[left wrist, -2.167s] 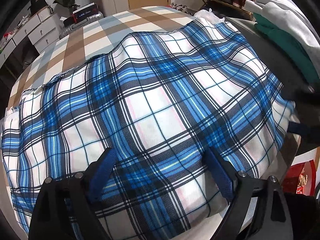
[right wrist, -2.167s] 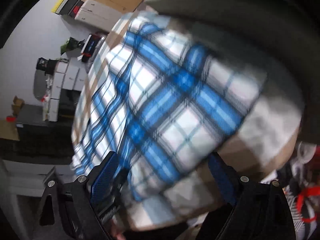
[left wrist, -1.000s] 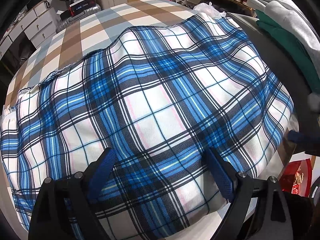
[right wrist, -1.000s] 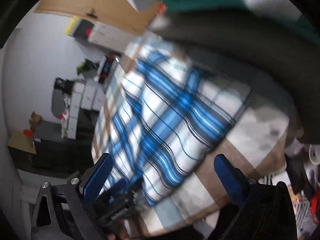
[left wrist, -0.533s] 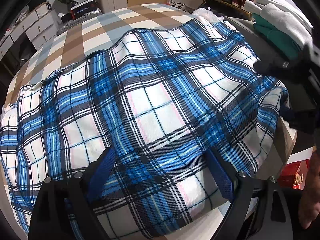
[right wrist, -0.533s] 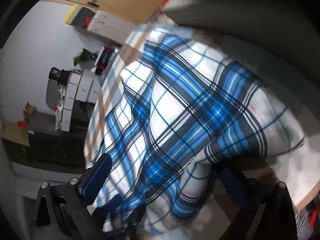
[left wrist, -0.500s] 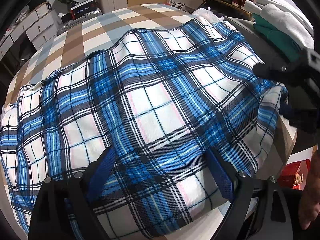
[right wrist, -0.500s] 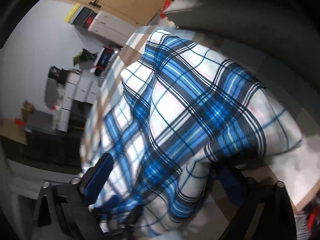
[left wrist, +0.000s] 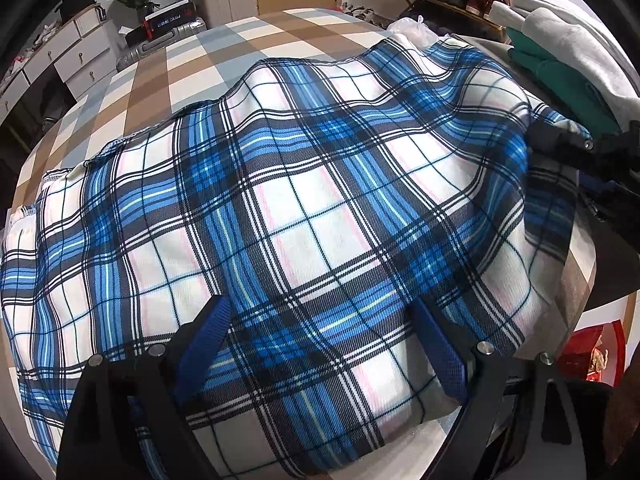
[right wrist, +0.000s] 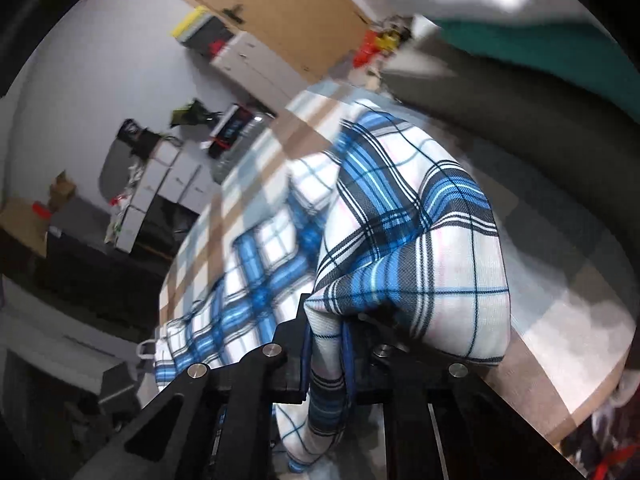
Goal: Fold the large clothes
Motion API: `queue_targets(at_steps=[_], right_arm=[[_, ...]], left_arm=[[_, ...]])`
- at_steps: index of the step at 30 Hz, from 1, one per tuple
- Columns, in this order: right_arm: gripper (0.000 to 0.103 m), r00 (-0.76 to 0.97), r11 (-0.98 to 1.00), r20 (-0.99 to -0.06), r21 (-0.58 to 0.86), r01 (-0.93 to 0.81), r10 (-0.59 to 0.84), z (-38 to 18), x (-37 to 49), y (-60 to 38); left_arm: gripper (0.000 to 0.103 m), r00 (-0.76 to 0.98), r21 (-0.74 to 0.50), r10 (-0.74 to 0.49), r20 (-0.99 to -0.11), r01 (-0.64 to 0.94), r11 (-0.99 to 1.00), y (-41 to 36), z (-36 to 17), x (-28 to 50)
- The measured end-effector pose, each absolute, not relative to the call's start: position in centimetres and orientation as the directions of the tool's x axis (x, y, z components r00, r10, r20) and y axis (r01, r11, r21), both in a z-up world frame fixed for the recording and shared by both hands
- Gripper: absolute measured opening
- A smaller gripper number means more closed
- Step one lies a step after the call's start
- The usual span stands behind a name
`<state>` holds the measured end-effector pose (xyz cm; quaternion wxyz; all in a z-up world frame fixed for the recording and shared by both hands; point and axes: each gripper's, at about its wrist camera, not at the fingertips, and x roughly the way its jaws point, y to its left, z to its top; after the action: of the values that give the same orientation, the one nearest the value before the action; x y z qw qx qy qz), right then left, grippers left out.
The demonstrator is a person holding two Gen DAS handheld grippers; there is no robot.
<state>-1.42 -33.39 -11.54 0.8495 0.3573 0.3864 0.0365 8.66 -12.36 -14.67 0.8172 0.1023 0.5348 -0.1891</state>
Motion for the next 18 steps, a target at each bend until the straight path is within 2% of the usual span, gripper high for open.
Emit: queue_targets(at_steps=[4, 6, 12, 18], right_arm=[[0.017, 0.668, 0.712, -0.664, 0.643, 0.282, 0.335, -13.0, -0.7, -34.6], [0.025, 0.640, 0.675, -0.688, 0.654, 0.342, 0.342, -14.3, -0.5, -35.4], [0.037, 0.599, 0.623, -0.697, 0.682, 0.383, 0.395, -16.1, 1.1, -36.5], [0.038, 0.568, 0.686, -0.725, 0.640, 0.347, 0.389, -15.7, 2.9, -36.7]], left_arm=[[0.089, 0.354, -0.035, -0.199, -0.914, 0.420, 0.907, -12.3, -14.6, 8.7], [0.089, 0.351, -0.036, -0.199, -0.915, 0.420, 0.907, -12.3, -14.6, 8.8], [0.089, 0.347, -0.044, -0.204, -0.916, 0.417, 0.908, -12.2, -14.6, 9.0], [0.089, 0.332, -0.046, -0.203, -0.921, 0.424, 0.905, -12.6, -14.6, 9.6]])
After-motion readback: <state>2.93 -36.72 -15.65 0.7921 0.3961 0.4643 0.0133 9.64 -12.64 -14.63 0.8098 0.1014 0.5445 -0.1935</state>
